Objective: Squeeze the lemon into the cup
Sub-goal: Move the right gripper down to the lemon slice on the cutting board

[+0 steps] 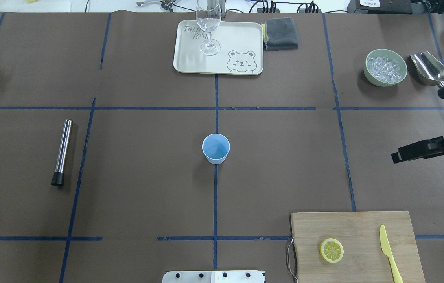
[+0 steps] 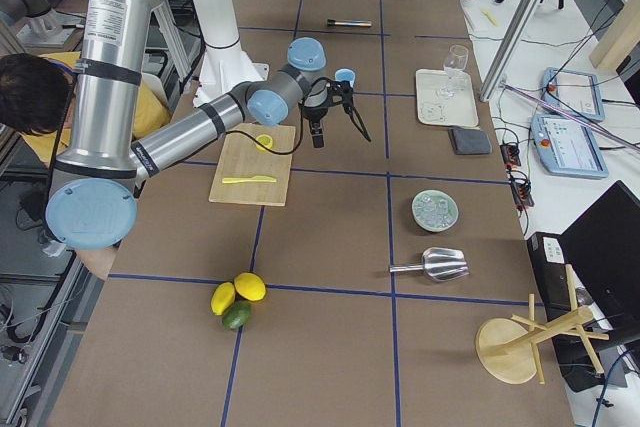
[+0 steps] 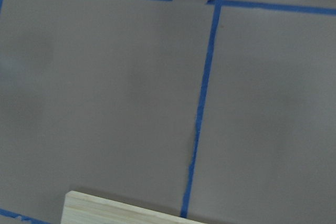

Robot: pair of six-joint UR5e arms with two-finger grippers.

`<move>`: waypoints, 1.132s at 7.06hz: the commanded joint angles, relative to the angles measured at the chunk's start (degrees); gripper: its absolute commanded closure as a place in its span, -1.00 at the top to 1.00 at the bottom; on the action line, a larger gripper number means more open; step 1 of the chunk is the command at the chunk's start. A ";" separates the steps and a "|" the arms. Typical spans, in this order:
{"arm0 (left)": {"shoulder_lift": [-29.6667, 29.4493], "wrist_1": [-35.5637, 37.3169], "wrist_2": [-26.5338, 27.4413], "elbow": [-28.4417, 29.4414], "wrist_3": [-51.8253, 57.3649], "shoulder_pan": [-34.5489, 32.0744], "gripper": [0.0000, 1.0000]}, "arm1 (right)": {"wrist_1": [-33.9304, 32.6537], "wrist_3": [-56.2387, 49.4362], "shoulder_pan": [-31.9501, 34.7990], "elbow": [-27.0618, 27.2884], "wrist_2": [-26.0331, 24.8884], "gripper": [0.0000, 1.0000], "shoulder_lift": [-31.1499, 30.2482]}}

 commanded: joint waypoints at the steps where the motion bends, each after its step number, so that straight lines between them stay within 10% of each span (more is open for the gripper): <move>1: 0.03 -0.89 -0.01 -0.12 0.00 0.06 1.00 | -0.05 19.99 -21.78 3.77 -21.28 1.00 0.03; 4: 0.21 -1.07 -0.01 -0.21 0.00 0.06 1.00 | -0.40 30.69 -40.83 0.64 -39.47 1.00 0.99; 8: 0.30 -1.16 -0.01 -0.47 0.00 0.06 1.00 | 0.13 35.00 -45.78 -5.45 -43.71 1.00 4.16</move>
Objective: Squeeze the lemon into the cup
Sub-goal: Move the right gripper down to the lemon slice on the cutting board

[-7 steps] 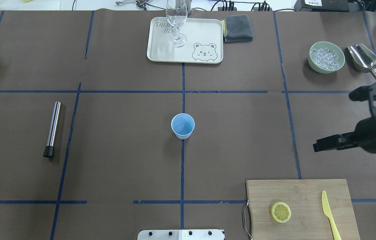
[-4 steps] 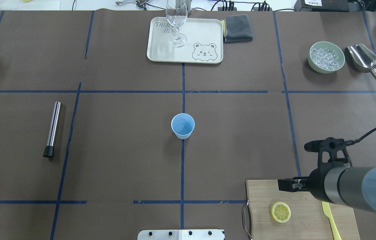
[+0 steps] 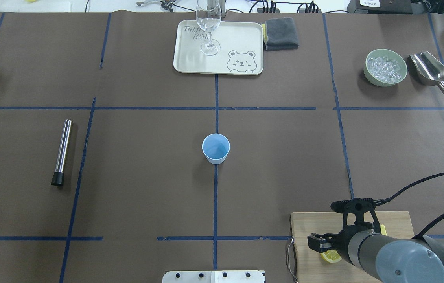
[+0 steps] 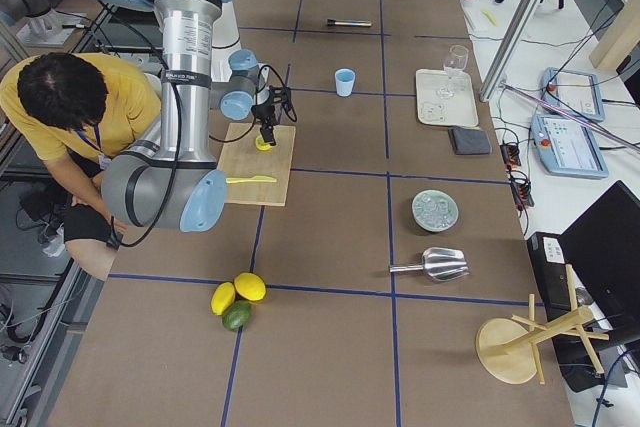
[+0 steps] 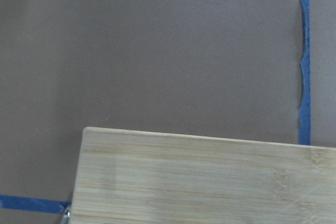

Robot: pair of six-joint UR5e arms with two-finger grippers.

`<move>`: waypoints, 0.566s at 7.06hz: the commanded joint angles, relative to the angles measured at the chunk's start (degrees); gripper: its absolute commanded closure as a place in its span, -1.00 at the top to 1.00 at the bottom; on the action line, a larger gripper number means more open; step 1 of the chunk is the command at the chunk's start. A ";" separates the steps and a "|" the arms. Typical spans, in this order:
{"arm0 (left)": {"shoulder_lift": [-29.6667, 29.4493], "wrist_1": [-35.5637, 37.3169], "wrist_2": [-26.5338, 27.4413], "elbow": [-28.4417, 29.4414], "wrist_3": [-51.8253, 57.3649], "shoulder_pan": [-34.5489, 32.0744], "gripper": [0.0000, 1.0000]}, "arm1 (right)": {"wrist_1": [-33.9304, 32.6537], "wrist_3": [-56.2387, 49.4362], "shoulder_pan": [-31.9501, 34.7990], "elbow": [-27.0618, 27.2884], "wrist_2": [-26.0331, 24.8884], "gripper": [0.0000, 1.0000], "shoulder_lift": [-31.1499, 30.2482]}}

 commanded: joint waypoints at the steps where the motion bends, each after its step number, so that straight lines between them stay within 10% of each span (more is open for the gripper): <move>1: 0.01 0.08 0.00 -0.27 0.00 0.00 1.00 | 0.10 2.99 -2.86 -0.52 -2.68 1.00 0.08; 4: 0.01 0.08 0.00 -0.27 0.00 0.00 1.00 | 0.01 4.14 -4.36 -1.22 -3.48 0.98 -0.19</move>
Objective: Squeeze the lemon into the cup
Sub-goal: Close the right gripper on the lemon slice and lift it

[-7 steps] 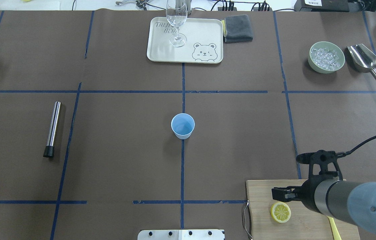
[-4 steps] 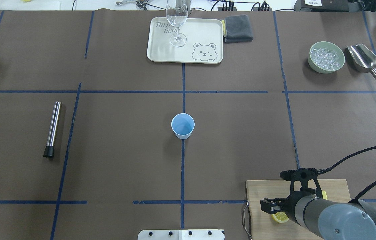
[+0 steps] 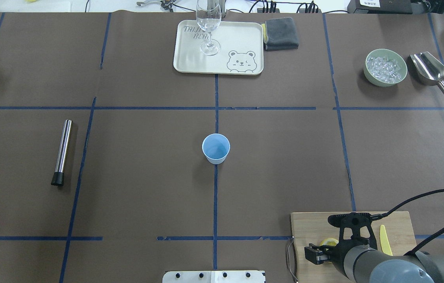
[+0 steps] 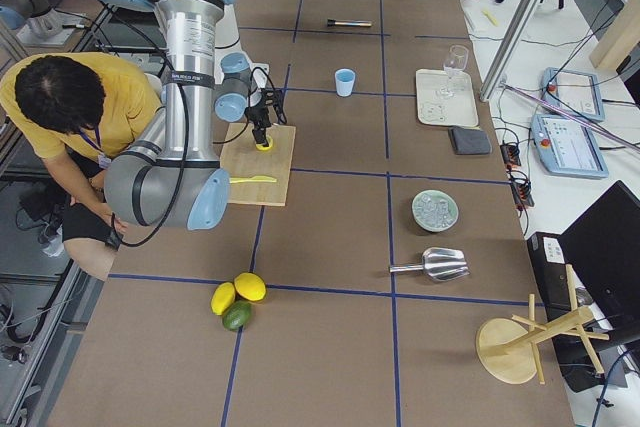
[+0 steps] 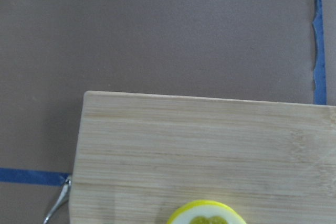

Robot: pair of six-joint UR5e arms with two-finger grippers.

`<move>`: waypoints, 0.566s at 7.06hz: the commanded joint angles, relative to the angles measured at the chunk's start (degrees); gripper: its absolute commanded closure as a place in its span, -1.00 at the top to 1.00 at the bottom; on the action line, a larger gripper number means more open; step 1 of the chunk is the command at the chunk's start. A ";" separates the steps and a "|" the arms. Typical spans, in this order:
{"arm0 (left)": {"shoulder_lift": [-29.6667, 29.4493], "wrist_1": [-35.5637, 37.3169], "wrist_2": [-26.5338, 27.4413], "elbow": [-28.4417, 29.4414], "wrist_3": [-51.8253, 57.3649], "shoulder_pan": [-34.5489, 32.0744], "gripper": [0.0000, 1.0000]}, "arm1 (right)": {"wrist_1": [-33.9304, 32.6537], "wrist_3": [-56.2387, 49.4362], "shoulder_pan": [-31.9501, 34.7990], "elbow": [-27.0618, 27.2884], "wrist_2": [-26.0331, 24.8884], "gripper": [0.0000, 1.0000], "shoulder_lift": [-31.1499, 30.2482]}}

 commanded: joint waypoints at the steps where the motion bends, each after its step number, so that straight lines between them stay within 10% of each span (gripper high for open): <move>1: 0.09 -0.08 0.00 -0.01 0.00 0.00 1.00 | -0.03 0.15 -0.43 -0.61 -0.23 0.96 -0.21; 4: 0.09 -0.08 0.00 -0.01 0.00 0.00 1.00 | -0.03 0.15 -0.69 -0.96 -0.23 0.87 -0.39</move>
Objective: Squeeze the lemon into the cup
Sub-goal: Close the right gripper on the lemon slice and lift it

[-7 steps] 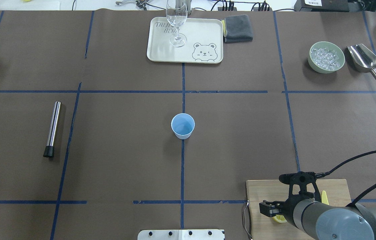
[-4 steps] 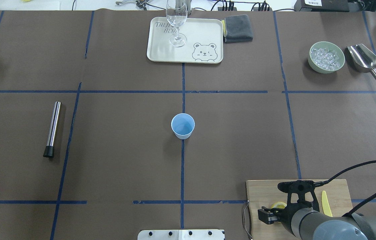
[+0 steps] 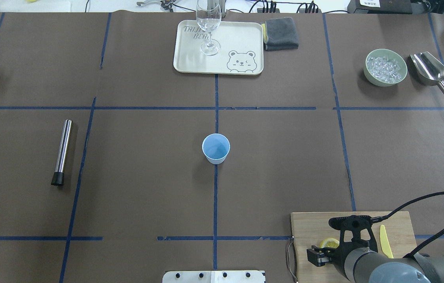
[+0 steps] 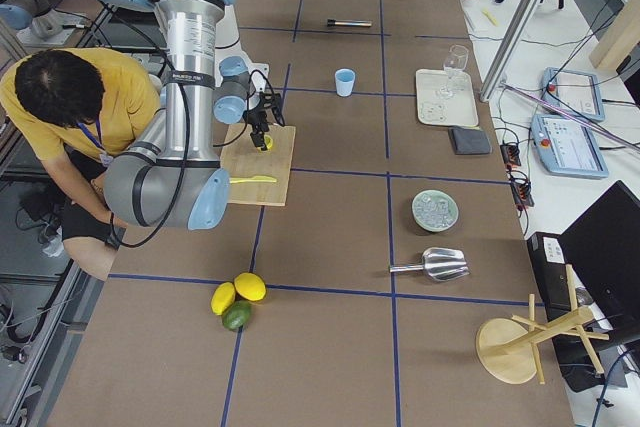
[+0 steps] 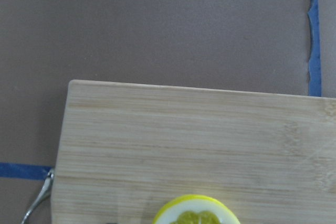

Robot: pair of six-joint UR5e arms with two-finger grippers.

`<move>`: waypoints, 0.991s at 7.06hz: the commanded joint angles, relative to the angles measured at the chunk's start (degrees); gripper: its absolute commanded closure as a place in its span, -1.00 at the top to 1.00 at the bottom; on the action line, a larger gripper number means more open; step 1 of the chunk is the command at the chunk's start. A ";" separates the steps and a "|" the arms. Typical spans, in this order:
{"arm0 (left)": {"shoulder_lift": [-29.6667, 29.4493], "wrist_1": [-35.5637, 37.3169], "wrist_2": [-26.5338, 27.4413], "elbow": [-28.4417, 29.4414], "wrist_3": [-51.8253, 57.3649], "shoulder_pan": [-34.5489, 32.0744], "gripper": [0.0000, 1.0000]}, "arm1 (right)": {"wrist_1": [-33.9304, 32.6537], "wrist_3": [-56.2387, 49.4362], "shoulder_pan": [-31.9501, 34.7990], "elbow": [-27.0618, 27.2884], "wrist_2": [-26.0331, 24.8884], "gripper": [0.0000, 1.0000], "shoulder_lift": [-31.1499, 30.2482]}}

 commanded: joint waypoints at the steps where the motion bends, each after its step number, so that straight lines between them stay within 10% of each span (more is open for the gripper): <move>1: 0.00 0.00 0.00 0.00 0.00 0.00 1.00 | 0.00 0.00 -0.29 -0.19 0.00 0.84 -0.12; 4: 0.00 0.00 0.00 0.00 0.00 0.00 1.00 | -0.35 0.00 -0.29 -0.27 0.17 0.52 -0.21; 6: 0.00 0.09 0.00 0.00 0.00 0.00 1.00 | -0.35 -0.09 -0.20 -0.01 0.52 -0.78 -0.21; 7: 0.00 0.09 0.00 0.00 0.00 0.00 1.00 | -0.44 -0.09 -0.20 -0.01 0.35 -1.00 -0.21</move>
